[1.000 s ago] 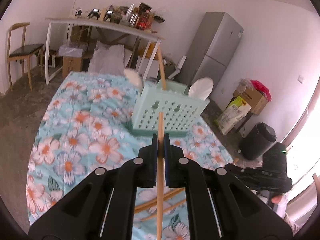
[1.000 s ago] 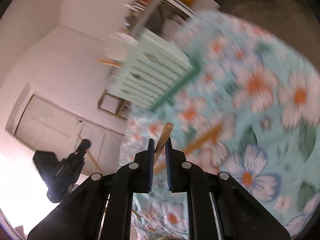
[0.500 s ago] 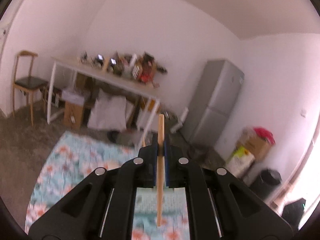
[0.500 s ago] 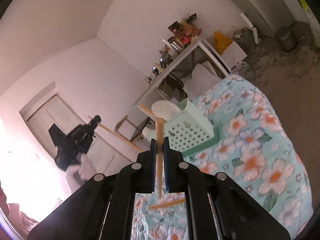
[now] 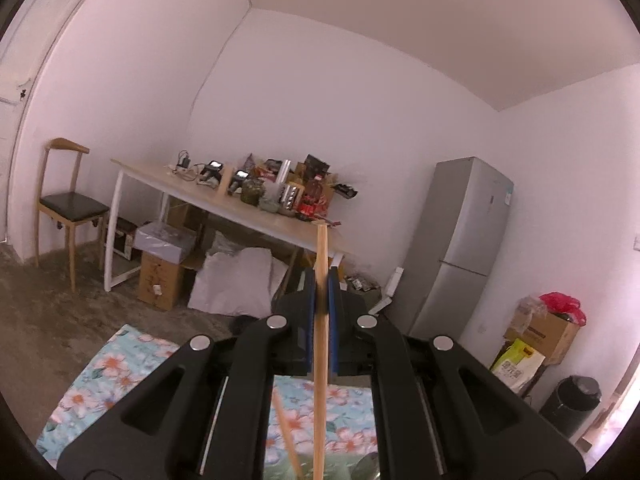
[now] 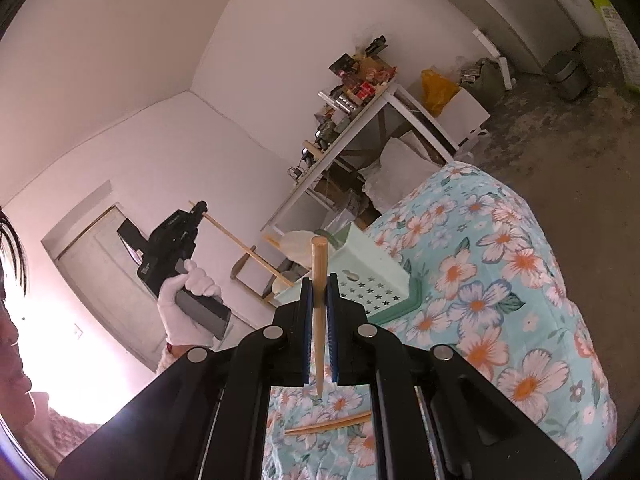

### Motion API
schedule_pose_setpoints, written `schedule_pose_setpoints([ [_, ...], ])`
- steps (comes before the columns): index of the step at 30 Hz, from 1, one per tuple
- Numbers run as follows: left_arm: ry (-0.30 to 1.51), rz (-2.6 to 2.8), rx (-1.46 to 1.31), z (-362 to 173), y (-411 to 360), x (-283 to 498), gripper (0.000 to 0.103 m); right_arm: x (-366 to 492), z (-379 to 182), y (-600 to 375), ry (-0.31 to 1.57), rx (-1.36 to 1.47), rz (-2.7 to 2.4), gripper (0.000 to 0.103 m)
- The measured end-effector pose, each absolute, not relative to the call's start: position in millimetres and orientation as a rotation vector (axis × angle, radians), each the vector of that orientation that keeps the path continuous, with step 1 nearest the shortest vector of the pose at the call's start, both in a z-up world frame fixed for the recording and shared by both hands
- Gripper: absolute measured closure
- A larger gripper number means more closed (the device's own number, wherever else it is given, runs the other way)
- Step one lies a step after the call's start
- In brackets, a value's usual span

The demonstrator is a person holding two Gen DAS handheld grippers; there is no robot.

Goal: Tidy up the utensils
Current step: 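Lower both upright chopsticks into the green basket and open both tools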

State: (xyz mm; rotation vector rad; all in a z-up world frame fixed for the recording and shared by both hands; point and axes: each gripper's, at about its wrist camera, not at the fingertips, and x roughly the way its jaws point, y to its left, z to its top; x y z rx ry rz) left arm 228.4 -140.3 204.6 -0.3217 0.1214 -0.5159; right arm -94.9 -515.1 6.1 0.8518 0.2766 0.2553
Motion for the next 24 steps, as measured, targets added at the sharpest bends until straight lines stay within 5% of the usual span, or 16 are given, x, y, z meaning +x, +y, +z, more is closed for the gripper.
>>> schedule_pose_setpoints([
  [7,0.103,-0.520,-0.336,205.6,-151.0,233.0,0.098,-87.5,-3.6,-519.1,0.313,0.869,0.236,0.096],
  [14,0.260,-0.515,-0.322,151.2,-148.9,234.9,0.095,-88.1,-3.5,-519.0,0.317,0.873,0.228,0.096],
  [16,0.284,-0.523,-0.316,140.4,-141.9,225.4,0.069,-87.7,-2.2,-519.2,0.314,0.869,0.225,0.096],
  [21,0.276,-0.492,-0.291,125.3,-112.7,185.6,0.041,-88.7,14.6,-515.3,0.271,0.832,0.243,0.096],
  [24,0.283,-0.482,-0.294,121.1,-94.2,165.2,0.033,-86.5,40.9,-508.0,0.219,0.774,0.267,0.096],
])
